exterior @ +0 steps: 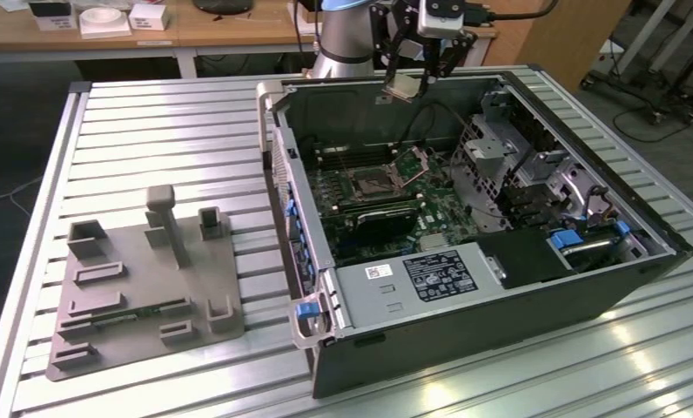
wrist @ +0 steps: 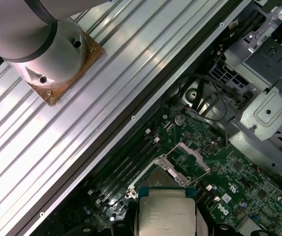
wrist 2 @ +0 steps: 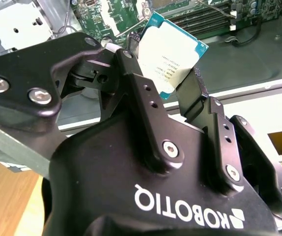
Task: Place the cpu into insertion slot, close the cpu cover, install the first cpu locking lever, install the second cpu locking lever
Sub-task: 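Place the cpu into insertion slot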
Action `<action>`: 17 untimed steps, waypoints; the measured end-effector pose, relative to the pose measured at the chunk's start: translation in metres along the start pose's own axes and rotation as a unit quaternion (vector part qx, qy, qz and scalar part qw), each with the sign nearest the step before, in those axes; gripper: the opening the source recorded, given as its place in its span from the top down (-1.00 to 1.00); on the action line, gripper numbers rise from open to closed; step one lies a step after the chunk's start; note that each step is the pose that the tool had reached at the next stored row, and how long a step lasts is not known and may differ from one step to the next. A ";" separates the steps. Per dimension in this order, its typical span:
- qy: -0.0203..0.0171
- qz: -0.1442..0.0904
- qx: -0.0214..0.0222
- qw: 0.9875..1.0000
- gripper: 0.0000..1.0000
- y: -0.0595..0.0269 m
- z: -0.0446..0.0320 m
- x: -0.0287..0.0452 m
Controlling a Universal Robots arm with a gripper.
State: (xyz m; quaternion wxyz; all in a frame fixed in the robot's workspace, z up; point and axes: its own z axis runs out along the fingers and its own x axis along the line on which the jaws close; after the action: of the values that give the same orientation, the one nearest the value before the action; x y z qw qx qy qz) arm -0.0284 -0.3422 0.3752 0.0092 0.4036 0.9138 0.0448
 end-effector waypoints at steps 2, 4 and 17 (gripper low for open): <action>0.000 0.005 0.000 1.000 -0.08 0.0000 0.0001 0.0000; -0.001 0.010 0.000 1.000 -0.08 0.0000 0.0001 0.0000; -0.002 0.021 0.000 1.000 -0.08 0.0000 0.0002 0.0000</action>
State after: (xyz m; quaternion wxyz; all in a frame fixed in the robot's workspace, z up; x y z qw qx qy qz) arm -0.0284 -0.3422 0.3750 0.0101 0.4225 0.9052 0.0446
